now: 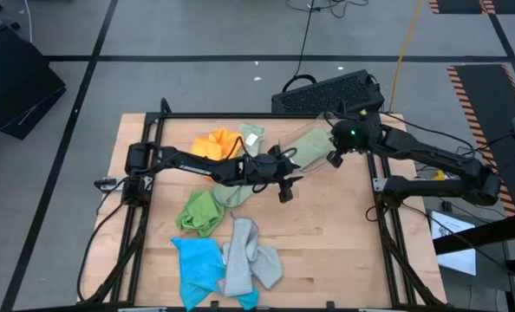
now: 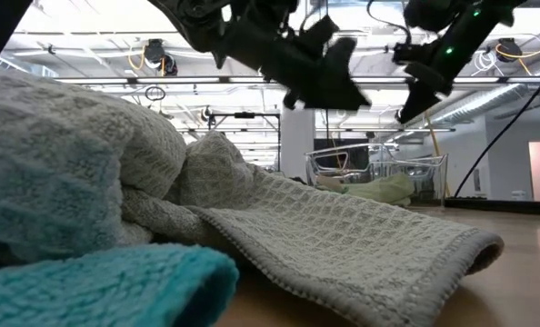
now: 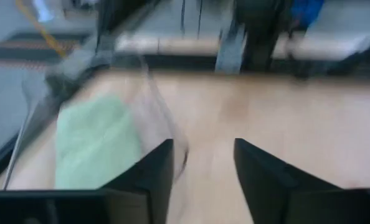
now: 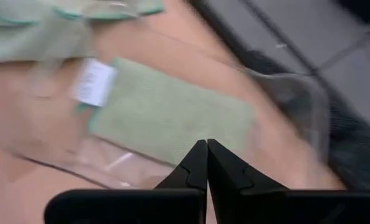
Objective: Fold microfiber towels
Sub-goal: Adjust the transparent bin
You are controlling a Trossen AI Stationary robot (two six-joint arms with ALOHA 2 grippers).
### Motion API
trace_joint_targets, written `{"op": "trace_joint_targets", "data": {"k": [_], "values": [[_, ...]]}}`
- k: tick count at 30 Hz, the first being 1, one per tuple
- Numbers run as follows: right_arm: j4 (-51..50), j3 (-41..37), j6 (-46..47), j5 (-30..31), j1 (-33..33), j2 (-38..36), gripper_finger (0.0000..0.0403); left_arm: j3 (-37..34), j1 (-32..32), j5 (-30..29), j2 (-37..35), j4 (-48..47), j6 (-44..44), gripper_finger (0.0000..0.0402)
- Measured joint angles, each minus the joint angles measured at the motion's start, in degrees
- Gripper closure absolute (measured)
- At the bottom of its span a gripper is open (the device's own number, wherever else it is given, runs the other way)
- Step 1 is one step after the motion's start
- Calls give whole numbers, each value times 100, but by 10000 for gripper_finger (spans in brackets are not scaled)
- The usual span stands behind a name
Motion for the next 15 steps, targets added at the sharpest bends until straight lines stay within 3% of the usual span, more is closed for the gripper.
{"op": "trace_joint_targets", "data": {"k": [5,15], "values": [[-287,2,39,676,105,-427,403,669,65,-123,340,-870,523,205],[-377,2,-8,687,103,-769,403,1098,426,320,580,-1370,1567,260]]}}
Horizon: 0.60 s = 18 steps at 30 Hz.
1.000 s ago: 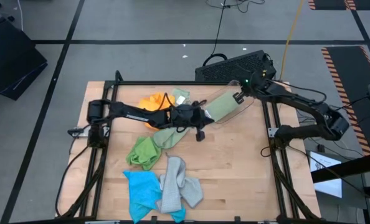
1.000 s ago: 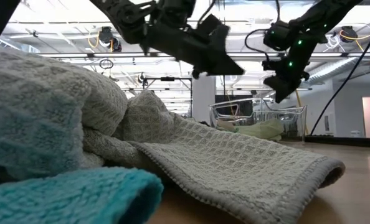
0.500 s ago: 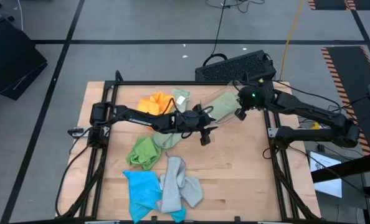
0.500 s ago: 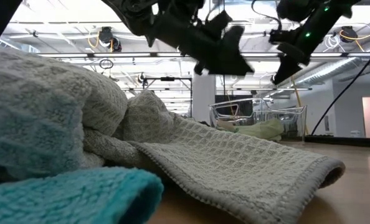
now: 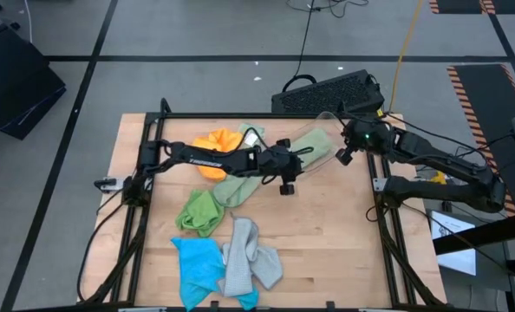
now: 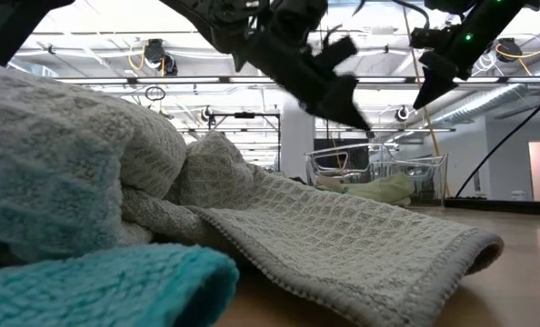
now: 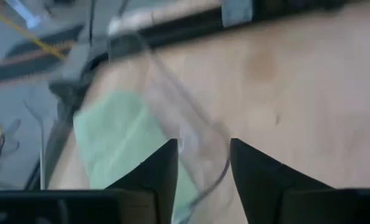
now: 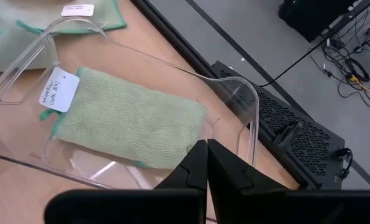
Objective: Fold microfiber towels
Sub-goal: Adjust the transparent bin
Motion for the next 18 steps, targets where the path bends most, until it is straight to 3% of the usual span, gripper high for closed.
{"op": "trace_joint_targets", "data": {"k": [3,7,18], "values": [[15,0,-21,-3,0,3,403,-9,163,195,13,-227,105,272],[61,0,-27,-19,0,8,403,-9,294,881,11,-292,358,276],[1310,-1133,-18,-1662,-2,-2,403,-13,642,260,11,-604,895,277]]}}
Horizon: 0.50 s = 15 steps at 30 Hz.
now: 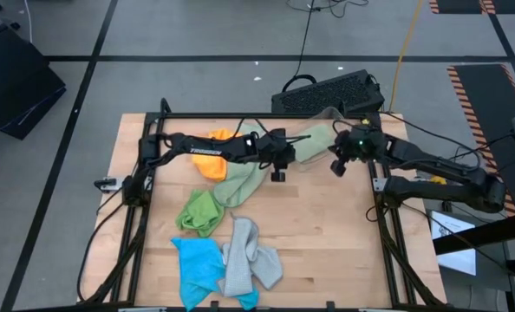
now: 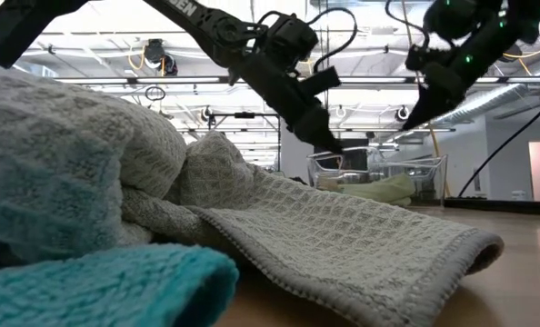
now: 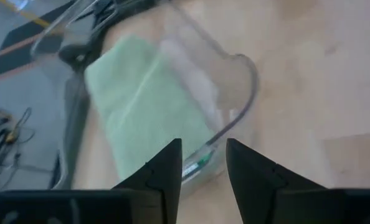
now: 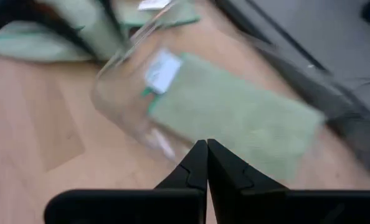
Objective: Fold microfiber towels
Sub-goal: Adjust the transparent bin
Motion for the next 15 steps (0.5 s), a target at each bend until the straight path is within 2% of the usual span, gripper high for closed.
{"op": "trace_joint_targets", "data": {"k": [4,6,8,13,15], "values": [[577,-534,-159,-689,2,79,403,4,241,-416,-80,-362,13,277],[818,-726,-230,-758,2,163,403,4,341,-617,-178,-618,7,277],[858,-781,-235,-366,2,256,403,-1,423,-761,-282,-828,-64,277],[1037,-779,-143,1209,-3,244,403,-7,493,-734,-681,-1282,-276,277],[1119,-779,-116,2029,-15,215,403,0,449,-710,-779,-1381,-367,277]]}}
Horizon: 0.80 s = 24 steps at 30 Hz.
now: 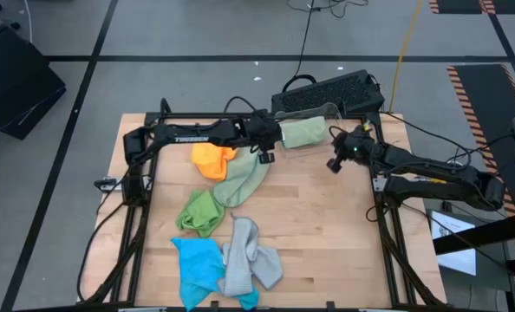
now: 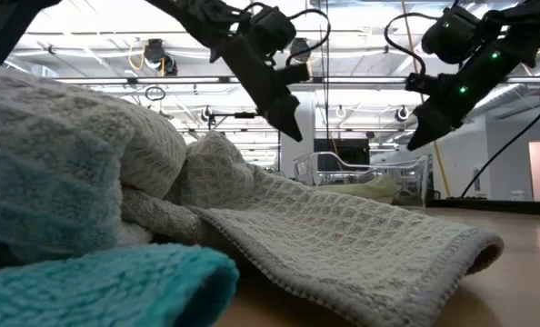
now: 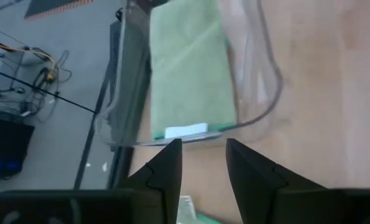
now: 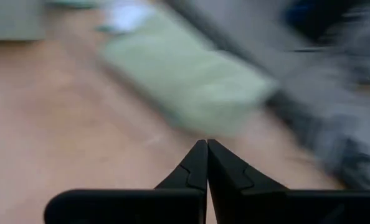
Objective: Fold microfiber towels
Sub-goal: Adjust the transparent bin
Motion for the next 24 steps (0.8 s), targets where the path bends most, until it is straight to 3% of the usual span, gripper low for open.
{"op": "trace_joint_targets", "data": {"k": [3,6,11,15,24], "values": [[255,0,-27,1159,-150,9,403,-2,-86,5,-34,-233,-152,277],[568,2,-143,1340,-455,42,403,-2,-134,7,-34,-381,-380,277],[668,4,-47,839,-1064,300,403,-125,-151,10,42,-550,-924,277],[838,7,107,51,-1475,609,403,-188,-175,5,51,-325,-1238,277],[958,9,291,-752,-1597,917,403,-739,-77,286,46,829,-1220,277]]}}
